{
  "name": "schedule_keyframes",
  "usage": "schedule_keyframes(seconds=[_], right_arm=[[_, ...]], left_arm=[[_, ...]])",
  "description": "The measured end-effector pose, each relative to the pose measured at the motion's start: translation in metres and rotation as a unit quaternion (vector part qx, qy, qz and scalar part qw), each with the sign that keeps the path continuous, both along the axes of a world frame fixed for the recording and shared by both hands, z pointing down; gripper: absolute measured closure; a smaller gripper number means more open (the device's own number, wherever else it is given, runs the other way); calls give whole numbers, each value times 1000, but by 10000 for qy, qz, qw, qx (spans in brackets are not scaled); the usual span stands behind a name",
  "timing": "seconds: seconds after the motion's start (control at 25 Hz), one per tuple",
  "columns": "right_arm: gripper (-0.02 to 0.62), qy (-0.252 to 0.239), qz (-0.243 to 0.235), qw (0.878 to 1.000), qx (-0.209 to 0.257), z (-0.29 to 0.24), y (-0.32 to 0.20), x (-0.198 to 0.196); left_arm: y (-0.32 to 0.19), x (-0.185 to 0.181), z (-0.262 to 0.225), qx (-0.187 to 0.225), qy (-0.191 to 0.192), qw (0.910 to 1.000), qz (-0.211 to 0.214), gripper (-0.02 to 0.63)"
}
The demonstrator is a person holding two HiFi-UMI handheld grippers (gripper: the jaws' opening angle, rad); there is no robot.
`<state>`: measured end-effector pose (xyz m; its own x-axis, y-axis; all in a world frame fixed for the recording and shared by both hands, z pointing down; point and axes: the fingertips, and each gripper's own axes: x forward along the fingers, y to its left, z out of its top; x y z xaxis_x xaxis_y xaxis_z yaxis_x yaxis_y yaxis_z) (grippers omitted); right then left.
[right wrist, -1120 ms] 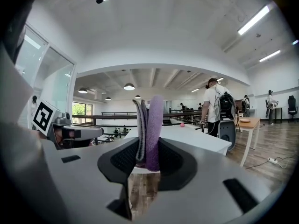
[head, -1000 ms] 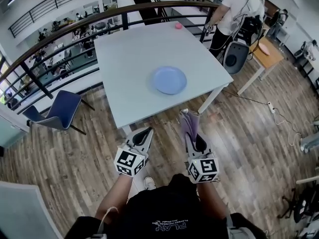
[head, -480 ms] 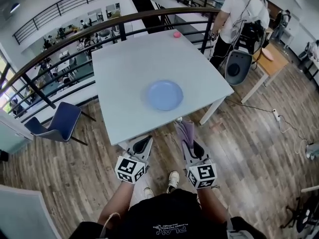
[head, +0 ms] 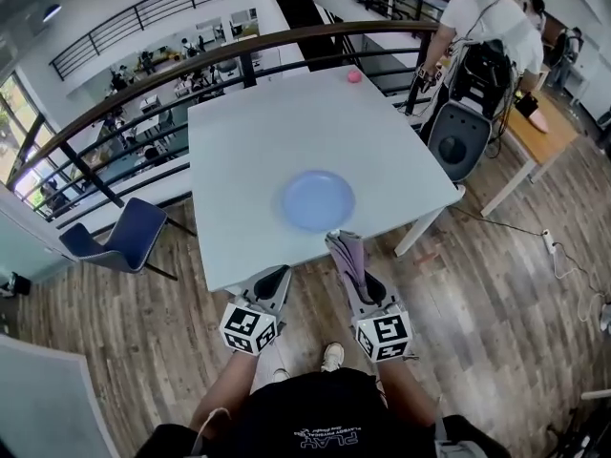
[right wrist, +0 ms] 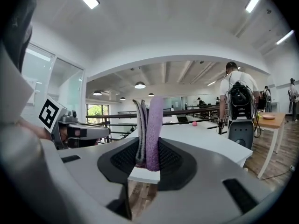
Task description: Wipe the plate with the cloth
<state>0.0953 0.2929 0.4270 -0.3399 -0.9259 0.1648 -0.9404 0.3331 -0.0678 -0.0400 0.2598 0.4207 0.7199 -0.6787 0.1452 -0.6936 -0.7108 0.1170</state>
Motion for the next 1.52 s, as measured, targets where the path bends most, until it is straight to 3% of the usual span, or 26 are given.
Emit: schedule_keyframes(seconds=[0.56,0.8,1.24,1.52], right_arm=[[486,-174,-555,9982,-123,15,-54,20],[486,-94,-610,9979,-182,18,-79,21],[486,166,-734,9969,-224,21,-143,1],[486,358,-734,9950,-575,29,-226,-37]], left_arm=[[-35,11,8,-94,-263,9981,-552,592],[-66,13,10,-113,-153,9982,-571,592],[-132,-2,18,-119,-6,9982,-580,592],[-219,-40,22,-288,7,9982,-533,592]])
